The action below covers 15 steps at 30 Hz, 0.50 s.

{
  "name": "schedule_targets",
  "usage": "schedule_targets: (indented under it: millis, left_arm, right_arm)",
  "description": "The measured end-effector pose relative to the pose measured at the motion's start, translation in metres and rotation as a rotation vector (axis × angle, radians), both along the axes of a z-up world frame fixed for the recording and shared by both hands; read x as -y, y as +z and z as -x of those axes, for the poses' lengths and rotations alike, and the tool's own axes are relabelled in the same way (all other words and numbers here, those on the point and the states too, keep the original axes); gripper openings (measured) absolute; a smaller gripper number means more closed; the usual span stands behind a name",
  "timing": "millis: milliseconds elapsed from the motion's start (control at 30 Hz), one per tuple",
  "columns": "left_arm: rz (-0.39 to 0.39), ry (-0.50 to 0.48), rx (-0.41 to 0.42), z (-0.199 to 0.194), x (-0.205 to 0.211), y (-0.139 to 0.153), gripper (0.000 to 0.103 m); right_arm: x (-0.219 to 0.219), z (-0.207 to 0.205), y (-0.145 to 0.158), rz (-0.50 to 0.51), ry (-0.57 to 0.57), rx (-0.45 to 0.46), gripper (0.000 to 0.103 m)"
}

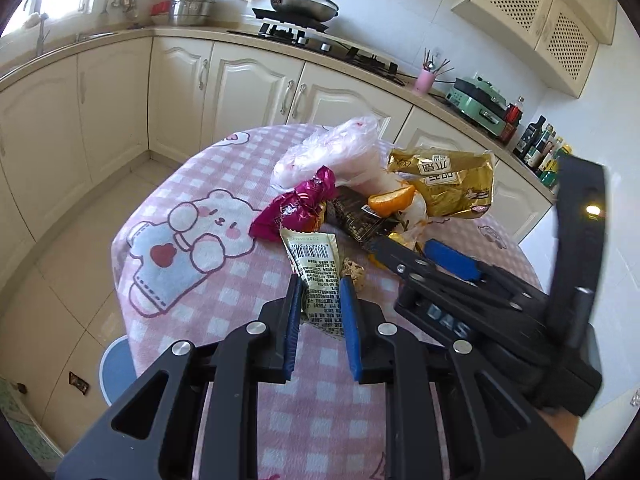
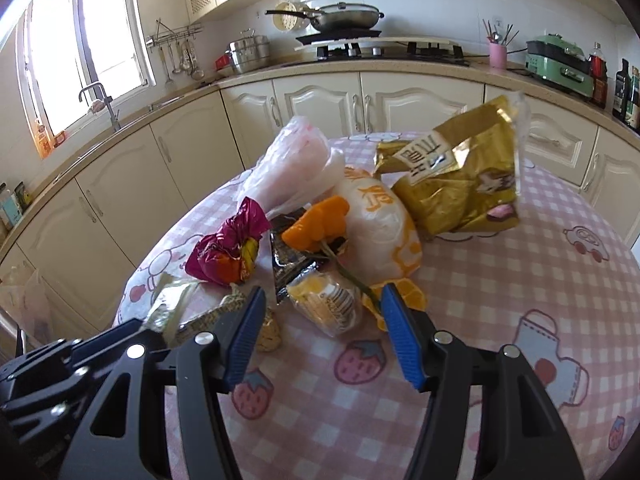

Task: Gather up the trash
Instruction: 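Grasp the green-white snack packet with the left tool while the right grasps the yellow wrapper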

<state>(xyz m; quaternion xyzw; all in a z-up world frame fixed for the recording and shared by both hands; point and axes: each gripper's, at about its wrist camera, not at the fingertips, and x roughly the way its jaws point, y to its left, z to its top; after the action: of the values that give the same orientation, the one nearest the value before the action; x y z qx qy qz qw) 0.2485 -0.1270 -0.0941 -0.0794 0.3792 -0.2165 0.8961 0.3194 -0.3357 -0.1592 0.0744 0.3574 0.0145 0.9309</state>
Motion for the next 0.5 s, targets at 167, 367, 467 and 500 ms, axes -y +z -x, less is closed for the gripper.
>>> schedule_targets:
  millis: [167,367,467,500]
  left_arm:
    - [0.042,-0.011,0.002,0.004,-0.01,0.005,0.018]
    - [0.041,-0.008,-0.002,0.01,-0.019,0.006,0.018]
    - [0.062,-0.007,-0.011,0.013,-0.021,0.007,0.019]
    - [0.06,-0.008,-0.015,0.014,-0.021,0.007,0.019]
  right_arm:
    - [0.005,0.003,0.001,-0.017,-0.008,0.011,0.028]
    - [0.01,0.036,0.013,-0.018,-0.01,0.062,0.026]
    - [0.012,0.052,0.02,-0.027,-0.007,0.08,0.026]
    - [0.013,0.057,0.022,-0.034,-0.008,0.088,0.026]
